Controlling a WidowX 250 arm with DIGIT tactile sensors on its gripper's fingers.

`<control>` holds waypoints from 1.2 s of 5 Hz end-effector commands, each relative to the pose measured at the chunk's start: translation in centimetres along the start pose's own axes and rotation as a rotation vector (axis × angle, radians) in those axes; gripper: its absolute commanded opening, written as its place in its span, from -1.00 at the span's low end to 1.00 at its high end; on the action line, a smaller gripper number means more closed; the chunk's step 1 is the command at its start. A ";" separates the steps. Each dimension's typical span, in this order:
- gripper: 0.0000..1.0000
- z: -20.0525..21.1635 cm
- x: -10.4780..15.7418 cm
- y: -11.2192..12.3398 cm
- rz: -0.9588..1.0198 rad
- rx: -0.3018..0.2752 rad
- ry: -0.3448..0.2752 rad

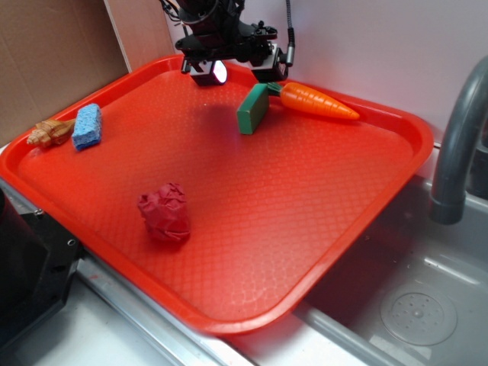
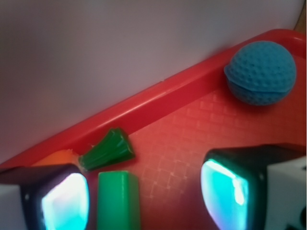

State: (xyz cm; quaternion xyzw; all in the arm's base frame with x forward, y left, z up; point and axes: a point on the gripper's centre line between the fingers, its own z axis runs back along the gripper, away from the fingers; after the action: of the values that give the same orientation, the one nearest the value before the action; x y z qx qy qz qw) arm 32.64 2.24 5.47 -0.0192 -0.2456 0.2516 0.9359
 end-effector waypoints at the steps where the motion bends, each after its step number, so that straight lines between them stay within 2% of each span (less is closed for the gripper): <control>1: 1.00 -2.6 2.4 -2.6 0.021 0.000 -0.043; 2: 1.00 -4.2 2.5 -3.2 0.014 -0.001 -0.012; 3: -1.00 -3.5 1.9 -3.7 -0.022 -0.005 -0.006; 4: -1.00 -1.1 1.6 -4.3 -0.098 -0.043 -0.025; 5: 1.00 3.6 0.8 -5.1 -0.213 -0.054 -0.149; 6: 1.00 6.4 0.4 -5.5 -0.295 -0.074 -0.235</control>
State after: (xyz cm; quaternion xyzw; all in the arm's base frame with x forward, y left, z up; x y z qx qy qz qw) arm 32.64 -3.17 10.20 0.0195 -0.3397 0.1004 0.9349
